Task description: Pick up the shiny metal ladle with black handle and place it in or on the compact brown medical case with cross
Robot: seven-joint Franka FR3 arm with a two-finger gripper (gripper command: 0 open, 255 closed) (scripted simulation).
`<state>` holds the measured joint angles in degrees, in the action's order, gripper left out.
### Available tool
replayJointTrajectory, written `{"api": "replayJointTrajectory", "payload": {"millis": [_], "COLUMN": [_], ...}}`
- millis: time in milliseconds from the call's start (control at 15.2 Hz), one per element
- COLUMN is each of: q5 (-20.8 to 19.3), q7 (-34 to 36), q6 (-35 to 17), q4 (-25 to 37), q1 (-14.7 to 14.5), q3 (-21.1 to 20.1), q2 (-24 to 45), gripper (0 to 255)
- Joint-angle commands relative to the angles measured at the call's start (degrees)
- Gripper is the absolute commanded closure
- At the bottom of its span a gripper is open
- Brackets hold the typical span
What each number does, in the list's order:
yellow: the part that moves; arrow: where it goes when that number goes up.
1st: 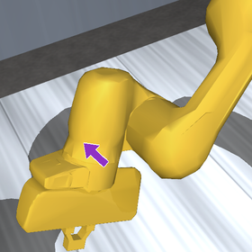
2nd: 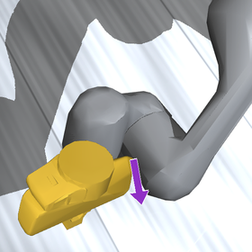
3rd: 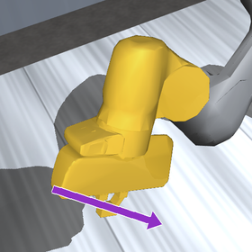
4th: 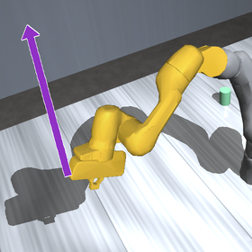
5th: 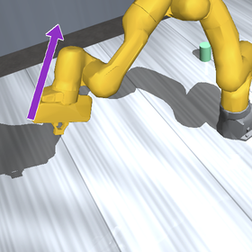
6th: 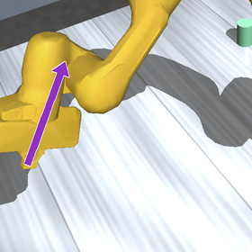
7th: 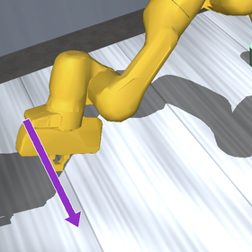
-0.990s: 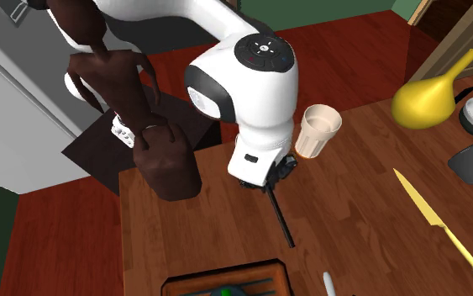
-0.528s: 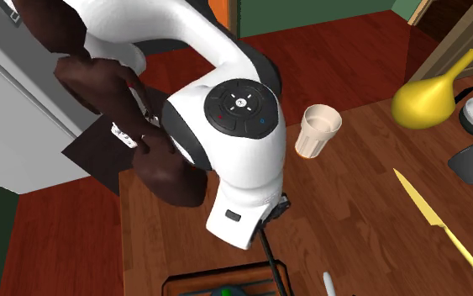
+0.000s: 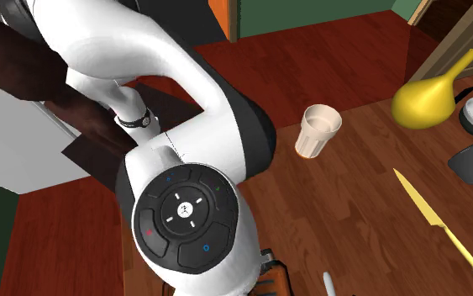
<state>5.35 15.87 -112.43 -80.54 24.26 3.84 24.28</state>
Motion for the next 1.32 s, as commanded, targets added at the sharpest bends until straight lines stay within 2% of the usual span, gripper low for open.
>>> {"api": "replayJointTrajectory", "payload": {"millis": [0,264,1254], "q5": [0.6,1.71,2.08], "q7": [-1.93,-5.08,-6.07], "q6": [1.99,7.85,-3.52], "q4": [5.34,19.76,8.71], "q1": [1.67,5.24,4.91], "q3": [0.39,0.8,0.62], "q2": [3.48,12.3,12.66], "gripper": [255,255,255]}}
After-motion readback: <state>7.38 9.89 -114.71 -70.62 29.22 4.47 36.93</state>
